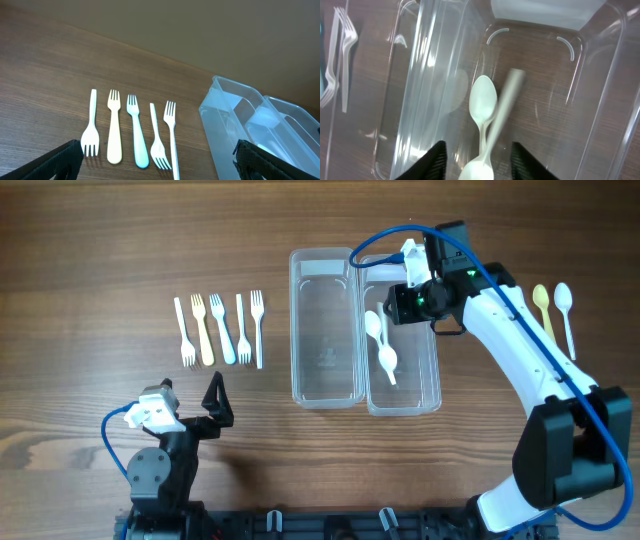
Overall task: Pack container
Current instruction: 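Move the thin spoon over the right container and release it, then return the right gripper to the spoons and grasp the cream spoon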
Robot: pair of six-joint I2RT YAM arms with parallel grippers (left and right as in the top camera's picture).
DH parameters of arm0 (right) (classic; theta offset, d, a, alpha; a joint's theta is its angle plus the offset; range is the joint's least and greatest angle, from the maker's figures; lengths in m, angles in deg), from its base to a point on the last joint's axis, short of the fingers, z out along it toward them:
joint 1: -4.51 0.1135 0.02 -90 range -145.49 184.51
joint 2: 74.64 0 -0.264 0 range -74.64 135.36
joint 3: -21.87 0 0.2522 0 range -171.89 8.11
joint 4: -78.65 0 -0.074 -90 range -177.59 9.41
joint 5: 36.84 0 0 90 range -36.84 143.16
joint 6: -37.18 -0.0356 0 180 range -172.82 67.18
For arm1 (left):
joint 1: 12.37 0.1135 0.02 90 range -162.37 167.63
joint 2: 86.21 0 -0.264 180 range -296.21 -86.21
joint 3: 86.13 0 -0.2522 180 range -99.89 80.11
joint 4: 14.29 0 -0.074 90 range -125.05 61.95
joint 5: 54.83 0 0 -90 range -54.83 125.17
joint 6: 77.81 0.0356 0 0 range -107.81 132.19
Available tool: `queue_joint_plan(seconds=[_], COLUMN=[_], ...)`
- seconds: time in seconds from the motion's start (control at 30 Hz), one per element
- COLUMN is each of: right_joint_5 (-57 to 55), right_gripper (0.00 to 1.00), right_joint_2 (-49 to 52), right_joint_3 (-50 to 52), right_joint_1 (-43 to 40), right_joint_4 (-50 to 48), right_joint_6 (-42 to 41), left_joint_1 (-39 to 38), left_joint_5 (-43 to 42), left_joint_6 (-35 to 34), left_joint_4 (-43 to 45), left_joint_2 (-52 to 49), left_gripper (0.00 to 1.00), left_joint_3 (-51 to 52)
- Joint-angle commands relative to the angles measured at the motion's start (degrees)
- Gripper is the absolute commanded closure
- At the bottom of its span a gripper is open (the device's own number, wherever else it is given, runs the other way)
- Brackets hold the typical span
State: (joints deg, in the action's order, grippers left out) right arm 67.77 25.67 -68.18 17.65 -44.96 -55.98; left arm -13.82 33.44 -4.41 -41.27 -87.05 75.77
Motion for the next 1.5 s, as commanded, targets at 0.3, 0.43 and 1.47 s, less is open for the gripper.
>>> queue_joint_plan(seconds=[0.3,0.43,1.47], right_joint_5=[-15.0,-21.1,-20.2], right_gripper=[0.42,0.34,0.42], right_joint_2=[-11.7,-12.9,13.0], right_joint_3=[-1.4,-1.4,-1.0], right_joint_1=[-5.6,-11.7,-29.9], right_joint_4=[3.0,3.8,-9.1], right_joint_6=[1.5,5.2,15.1], left_joint_1=[-0.3,-0.3,-0.3], left_joint_5=[0.3,0.3,0.3], left_joint_6=[1.4,1.4,1.4], left_joint_4=[0.2,0.2,0.2], left_joint_2=[0.5,0.5,0.5], left_gripper=[0.00,0.00,0.00], left_joint_3=[0.4,0.4,0.4])
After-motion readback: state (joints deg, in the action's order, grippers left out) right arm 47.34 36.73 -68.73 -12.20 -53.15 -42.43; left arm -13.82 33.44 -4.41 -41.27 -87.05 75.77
